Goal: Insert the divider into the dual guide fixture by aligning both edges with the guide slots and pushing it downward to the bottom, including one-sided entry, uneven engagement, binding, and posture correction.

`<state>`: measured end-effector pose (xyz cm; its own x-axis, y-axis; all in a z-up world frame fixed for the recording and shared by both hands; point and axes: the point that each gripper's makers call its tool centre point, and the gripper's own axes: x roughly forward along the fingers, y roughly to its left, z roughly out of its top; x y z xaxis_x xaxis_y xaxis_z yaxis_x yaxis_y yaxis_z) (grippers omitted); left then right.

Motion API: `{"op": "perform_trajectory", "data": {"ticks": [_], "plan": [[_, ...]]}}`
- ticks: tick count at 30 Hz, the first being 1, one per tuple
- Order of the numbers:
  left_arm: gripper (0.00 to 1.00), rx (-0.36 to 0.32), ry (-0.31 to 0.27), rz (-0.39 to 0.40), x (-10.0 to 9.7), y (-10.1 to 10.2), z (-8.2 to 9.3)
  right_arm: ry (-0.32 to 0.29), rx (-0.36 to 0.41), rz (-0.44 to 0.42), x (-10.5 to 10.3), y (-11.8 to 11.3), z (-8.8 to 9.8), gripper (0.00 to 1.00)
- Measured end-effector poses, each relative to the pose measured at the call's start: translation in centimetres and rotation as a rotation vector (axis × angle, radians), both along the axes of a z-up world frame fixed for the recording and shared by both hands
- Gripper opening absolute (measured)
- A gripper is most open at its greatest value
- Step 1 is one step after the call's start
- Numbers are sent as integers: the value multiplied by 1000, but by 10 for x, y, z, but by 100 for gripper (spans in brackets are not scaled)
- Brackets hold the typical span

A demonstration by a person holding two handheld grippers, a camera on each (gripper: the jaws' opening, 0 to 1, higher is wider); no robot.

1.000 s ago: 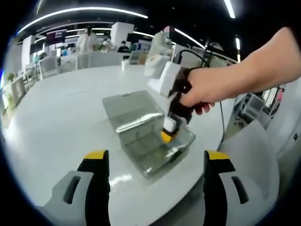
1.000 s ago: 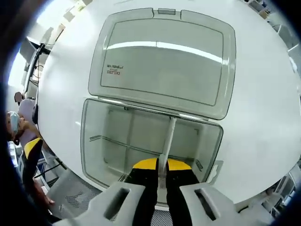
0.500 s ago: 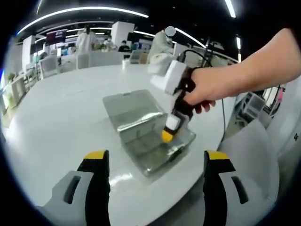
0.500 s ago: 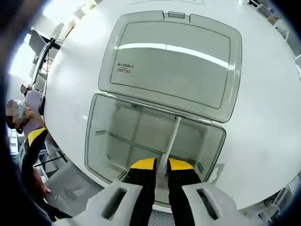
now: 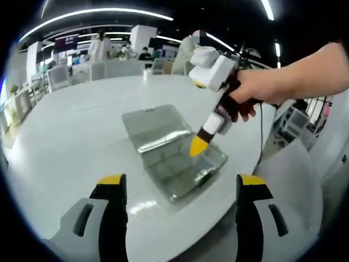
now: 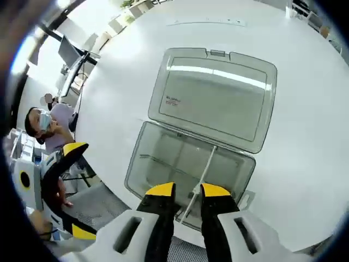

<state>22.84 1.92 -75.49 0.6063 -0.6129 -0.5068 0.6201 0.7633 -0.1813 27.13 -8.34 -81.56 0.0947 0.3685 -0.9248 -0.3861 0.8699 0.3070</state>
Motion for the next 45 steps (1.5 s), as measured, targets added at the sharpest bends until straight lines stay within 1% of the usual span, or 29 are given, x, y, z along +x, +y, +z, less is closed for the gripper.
{"op": "perform_trajectory", "data": {"ticks": [2, 5, 7, 8, 9, 11, 13, 15, 17, 19, 20, 21, 22, 23, 25, 26, 27, 28, 29, 30, 32, 34, 35, 37, 38, 39, 41, 43, 45], "plan": [[81, 1, 1, 8, 2, 4, 1, -11, 43, 15, -6, 1, 7, 11], [81, 7, 1, 18, 4, 8, 2, -34, 80, 26, -10, -3, 13, 11], [81, 11, 4, 22, 6, 9, 2, -52, 77, 31, -13, -9, 15, 13], [81, 14, 3, 23, 7, 9, 3, -72, 98, 43, -13, -10, 17, 14], [81, 17, 4, 24, 8, 10, 3, -71, 100, 32, -15, -12, 18, 15], [81, 21, 4, 25, 9, 10, 4, -122, 155, 52, -13, -9, 24, 16], [81, 32, 5, 26, 12, 12, 3, -143, 165, 66, -15, -12, 27, 17], [81, 39, 9, 30, 15, 14, 3, -202, 212, 135, -16, -8, 33, 19], [81, 53, 12, 30, 17, 18, 2, -229, 216, 182, -23, -10, 36, 19], [81, 60, 20, 39, 21, 22, 0, -285, 254, 219, -25, -9, 41, 17], [81, 70, 29, 39, 21, 25, -2, -307, 265, 225, -25, -9, 43, 17], [81, 89, 33, 36, 22, 28, -5, -321, 295, 227, -28, -8, 46, 16], [81, 98, 34, 37, 23, 30, -7, -339, 319, 248, -30, -6, 49, 16], [81, 106, 41, 35, 23, 33, -9, -386, 338, 298, -32, -6, 52, 16], [82, 119, 52, 38, 24, 38, -13, -427, 339, 319, -35, -10, 53, 16], [81, 124, 60, 40, 24, 41, -16, -424, 345, 317, -38, -11, 53, 17], [81, 131, 71, 46, 25, 45, -19, -433, 358, 324, -40, -11, 54, 17], [80, 140, 75, 49, 26, 48, -21, -455, 375, 329, -42, -12, 57, 16], [78, 152, 80, 47, 26, 50, -24, -460, 380, 328, -44, -14, 57, 16], [76, 158, 83, 48, 27, 51, -24, -503, 395, 347, -44, -14, 61, 17], [73, 178, 99, 48, 28, 54, -28, -512, 413, 345, -50, -17, 62, 20], [71, 188, 129, 50, 29, 54, -35, -521, 416, 345, -53, -19, 62, 24], [70, 200, 133, 49, 30, 54, -37, -528, 419, 346, -54, -21, 61, 26], [66, 221, 144, 35, 31, 51, -42, -538, 435, 348, -58, -23, 62, 27], [64, 221, 183, 52, 29, 50, -47, -547, 441, 348, -59, -24, 63, 27], [62, 224, 179, 45, 33, 48, -49, -547, 442, 347, -60, -25, 63, 28], [61, 233, 202, 54, 36, 46, -55, -559, 451, 345, -62, -26, 64, 29], [59, 233, 215, 59, 40, 42, -58, -570, 463, 346, -64, -26, 65, 30], [58, 251, 221, 65, 44, 39, -63, -576, 464, 349, -65, -26, 65, 31]]}}
